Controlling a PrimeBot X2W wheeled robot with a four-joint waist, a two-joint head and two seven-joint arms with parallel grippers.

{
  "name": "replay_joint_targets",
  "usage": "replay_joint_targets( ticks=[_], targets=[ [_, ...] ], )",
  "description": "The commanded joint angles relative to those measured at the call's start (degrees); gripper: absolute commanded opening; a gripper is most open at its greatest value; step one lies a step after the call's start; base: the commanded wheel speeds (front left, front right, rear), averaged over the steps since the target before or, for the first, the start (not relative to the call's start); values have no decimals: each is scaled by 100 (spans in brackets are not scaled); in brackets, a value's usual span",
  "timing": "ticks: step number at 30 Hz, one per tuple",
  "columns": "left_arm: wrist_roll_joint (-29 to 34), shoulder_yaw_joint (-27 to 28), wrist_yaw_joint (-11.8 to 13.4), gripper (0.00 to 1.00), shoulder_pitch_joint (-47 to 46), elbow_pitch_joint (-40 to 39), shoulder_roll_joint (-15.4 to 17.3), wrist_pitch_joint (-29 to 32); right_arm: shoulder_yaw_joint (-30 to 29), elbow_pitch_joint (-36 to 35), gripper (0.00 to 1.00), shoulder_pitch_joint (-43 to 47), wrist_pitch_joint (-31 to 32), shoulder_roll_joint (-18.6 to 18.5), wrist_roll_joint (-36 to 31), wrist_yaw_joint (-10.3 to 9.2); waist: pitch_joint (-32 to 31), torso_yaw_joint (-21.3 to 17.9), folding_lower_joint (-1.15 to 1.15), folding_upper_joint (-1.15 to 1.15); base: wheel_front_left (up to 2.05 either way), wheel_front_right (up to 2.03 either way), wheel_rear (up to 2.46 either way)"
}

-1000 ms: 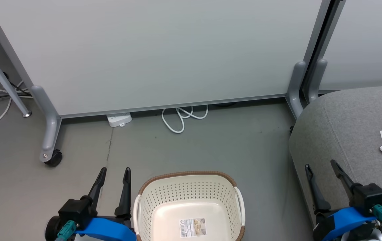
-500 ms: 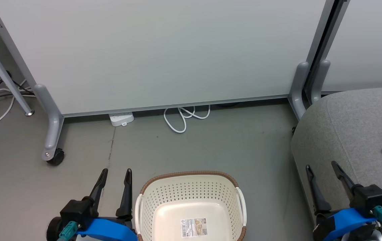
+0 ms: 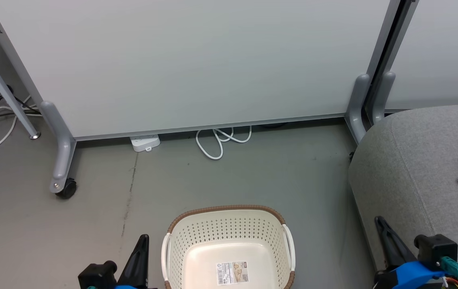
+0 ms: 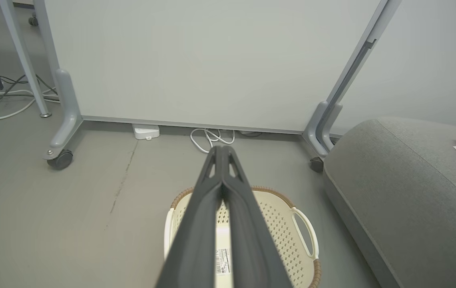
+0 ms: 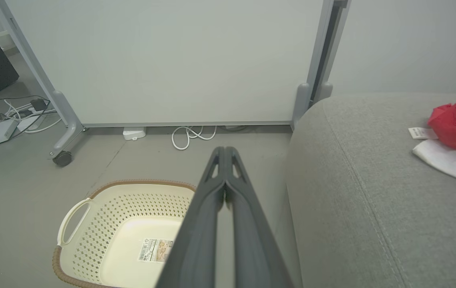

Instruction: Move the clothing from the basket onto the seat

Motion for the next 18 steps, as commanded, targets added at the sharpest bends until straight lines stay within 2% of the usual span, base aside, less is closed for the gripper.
replay_joint_targets(
  ticks=[1,18],
  targets=[
    [-224,59,2,0,-99,-108,21,37,-36,-76,0,-65,30,-15,262,0,0,-3,0,0,0,0,0],
    [-1896,351,-2,0,-268,-262,46,442,-111,-71,0,-210,273,17,2176,0,0,-40,0,0,0,0,0]
  ],
)
